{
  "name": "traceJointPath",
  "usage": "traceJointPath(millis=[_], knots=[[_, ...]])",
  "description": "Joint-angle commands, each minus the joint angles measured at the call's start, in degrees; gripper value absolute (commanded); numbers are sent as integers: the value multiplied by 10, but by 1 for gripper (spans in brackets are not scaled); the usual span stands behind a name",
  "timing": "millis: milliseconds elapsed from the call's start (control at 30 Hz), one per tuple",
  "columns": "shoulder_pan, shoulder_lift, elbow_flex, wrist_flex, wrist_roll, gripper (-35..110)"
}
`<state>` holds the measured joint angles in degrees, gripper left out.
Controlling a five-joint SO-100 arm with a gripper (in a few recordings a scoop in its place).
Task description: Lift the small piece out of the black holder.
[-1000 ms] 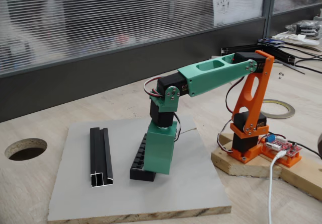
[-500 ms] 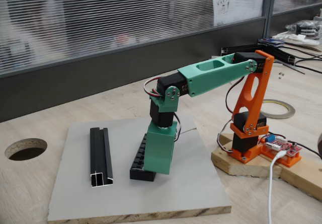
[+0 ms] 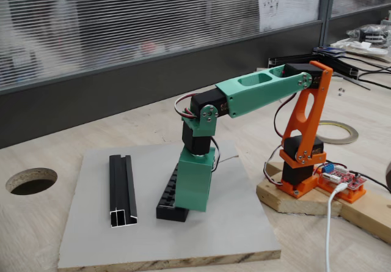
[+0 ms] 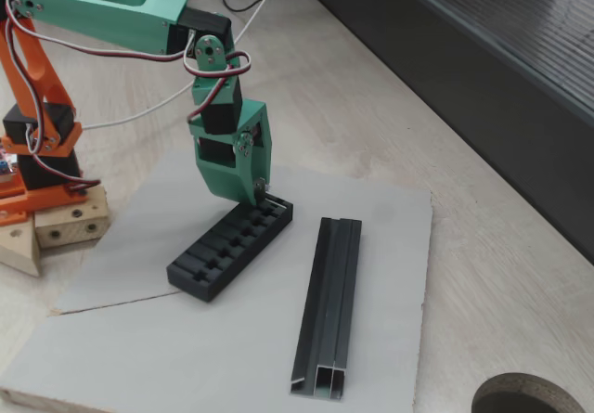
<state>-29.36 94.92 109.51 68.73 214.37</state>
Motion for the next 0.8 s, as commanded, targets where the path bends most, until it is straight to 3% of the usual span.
traceJointPath(millis=[0,267,533,767], knots=[[-6,13,-4,7,2,23],[-3,13,-6,7,2,22],[0,13,-6,7,2,7],[1,13,-7,7,2,6]])
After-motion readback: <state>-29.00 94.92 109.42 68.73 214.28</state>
